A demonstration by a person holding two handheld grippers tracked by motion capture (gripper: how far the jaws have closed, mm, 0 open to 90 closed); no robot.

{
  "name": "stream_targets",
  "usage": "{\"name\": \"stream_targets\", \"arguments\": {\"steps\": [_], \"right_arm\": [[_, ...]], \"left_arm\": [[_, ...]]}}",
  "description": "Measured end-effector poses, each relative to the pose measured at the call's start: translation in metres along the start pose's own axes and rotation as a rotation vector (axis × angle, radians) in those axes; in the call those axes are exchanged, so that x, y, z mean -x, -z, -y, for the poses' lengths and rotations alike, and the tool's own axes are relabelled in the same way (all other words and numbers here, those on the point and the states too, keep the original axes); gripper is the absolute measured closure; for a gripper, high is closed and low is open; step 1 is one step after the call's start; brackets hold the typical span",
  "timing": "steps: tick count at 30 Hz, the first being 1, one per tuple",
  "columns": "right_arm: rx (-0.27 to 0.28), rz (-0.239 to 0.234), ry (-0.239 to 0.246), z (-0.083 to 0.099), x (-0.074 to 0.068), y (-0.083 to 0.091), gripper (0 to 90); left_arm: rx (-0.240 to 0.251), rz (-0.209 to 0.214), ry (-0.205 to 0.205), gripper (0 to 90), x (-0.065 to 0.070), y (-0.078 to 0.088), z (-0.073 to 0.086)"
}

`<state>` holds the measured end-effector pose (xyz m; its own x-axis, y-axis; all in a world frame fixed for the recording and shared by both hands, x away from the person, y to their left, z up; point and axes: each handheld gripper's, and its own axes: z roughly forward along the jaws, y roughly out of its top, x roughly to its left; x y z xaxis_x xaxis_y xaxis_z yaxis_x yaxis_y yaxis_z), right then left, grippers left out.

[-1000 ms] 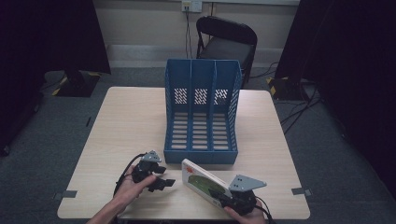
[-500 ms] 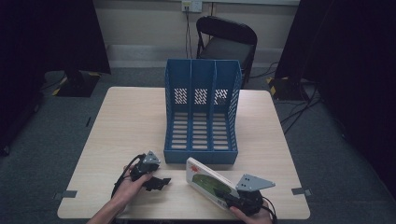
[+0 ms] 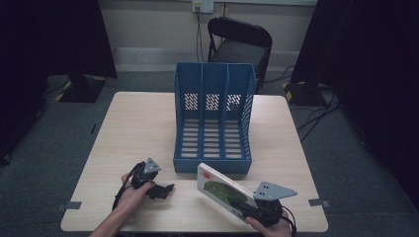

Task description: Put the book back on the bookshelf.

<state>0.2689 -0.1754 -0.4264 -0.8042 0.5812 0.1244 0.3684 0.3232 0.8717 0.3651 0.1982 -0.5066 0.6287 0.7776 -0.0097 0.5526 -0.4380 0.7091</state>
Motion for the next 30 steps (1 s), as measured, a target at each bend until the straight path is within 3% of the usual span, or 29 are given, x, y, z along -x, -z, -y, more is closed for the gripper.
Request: {"name": "stream_targets", "arguments": {"steps": [13,25,30], "right_arm": [[0.022,0.021,0.014,-0.016,0.0,0.011,77.0],[0.092,0.095,0.013,-0.042,0.018,0.027,77.0],[0.124,0.126,-0.019,-0.053,0.03,0.029,77.0]], "left_arm": [[0.003,-0.015,0.014,0.0,-0.007,0.001,0.001],[0.003,-0.031,0.027,0.0,-0.012,0.0,0.0],[0.003,-0.031,0.027,0.0,-0.012,0.0,0.0]]}}
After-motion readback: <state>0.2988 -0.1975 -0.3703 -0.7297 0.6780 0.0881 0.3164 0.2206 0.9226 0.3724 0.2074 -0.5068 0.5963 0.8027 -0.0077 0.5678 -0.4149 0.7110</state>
